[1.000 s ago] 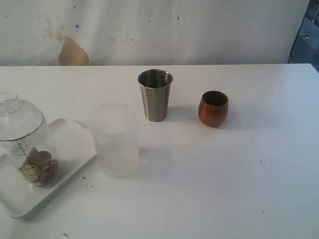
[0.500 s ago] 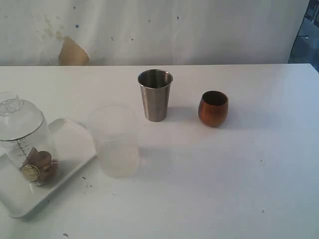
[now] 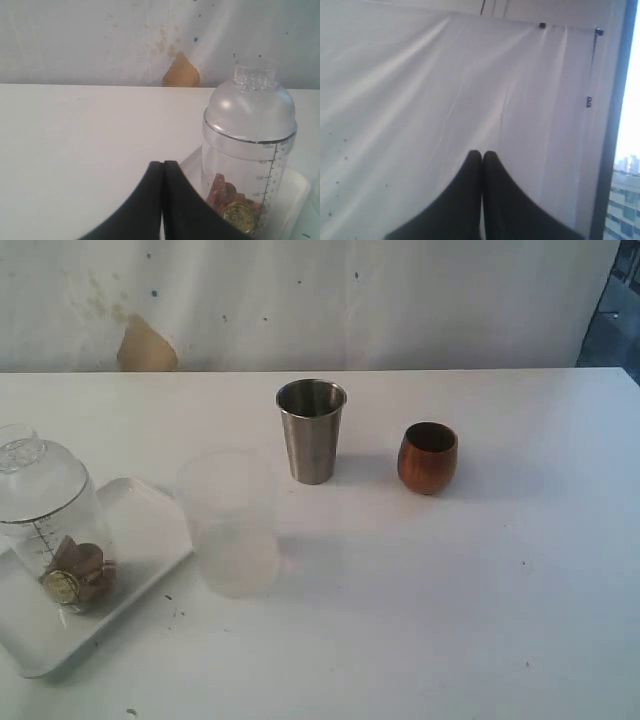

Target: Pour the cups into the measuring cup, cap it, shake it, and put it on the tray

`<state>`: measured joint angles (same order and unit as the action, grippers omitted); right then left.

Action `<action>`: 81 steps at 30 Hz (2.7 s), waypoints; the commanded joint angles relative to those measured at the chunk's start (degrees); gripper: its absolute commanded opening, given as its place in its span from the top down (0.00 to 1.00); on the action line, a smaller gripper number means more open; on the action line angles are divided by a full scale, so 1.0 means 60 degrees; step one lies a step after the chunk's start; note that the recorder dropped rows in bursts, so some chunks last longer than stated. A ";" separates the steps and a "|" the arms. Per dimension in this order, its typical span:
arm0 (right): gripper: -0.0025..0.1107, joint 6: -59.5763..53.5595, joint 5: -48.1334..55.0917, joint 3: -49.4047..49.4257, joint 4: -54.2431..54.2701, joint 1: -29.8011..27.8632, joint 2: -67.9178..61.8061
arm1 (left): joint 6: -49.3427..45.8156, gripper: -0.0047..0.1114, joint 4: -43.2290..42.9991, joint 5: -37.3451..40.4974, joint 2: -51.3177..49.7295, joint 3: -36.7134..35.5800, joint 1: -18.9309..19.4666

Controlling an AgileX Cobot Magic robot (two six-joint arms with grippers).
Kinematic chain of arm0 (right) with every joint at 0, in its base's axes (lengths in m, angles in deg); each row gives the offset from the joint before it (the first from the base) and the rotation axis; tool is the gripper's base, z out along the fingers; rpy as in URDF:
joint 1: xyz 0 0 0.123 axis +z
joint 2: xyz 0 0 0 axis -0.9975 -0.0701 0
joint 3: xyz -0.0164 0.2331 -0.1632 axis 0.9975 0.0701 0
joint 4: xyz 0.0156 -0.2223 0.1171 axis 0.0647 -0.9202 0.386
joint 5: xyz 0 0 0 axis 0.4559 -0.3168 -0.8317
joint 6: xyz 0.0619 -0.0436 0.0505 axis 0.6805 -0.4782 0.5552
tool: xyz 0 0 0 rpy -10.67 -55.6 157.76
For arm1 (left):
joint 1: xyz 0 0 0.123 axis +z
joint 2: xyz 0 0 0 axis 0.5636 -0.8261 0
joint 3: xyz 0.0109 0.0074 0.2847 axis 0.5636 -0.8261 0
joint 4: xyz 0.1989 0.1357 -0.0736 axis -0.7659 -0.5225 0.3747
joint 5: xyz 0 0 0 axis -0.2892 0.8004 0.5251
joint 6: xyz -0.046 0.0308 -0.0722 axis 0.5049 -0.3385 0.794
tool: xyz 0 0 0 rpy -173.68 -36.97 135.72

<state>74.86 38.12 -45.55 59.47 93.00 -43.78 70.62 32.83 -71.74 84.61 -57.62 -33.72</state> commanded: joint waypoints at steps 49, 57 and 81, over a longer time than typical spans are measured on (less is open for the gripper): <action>0.98 0.0618 0.4628 0.3423 0.0816 -0.1170 0.0176 | 0.0001 0.96 0.0094 0.0029 0.0041 -0.0040 0.0014; 0.98 0.0618 0.4628 0.3423 0.0816 -0.1170 0.0176 | 0.0001 0.96 0.0094 0.0029 0.0041 -0.0040 0.0014; 0.98 0.0618 0.4607 0.3423 0.0816 -0.1170 0.0176 | 0.0001 0.96 0.0094 0.0029 0.0041 -0.0040 0.0014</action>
<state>78.77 65.71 -25.30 64.37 86.25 -43.01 70.62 32.83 -71.62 84.61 -57.62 -33.72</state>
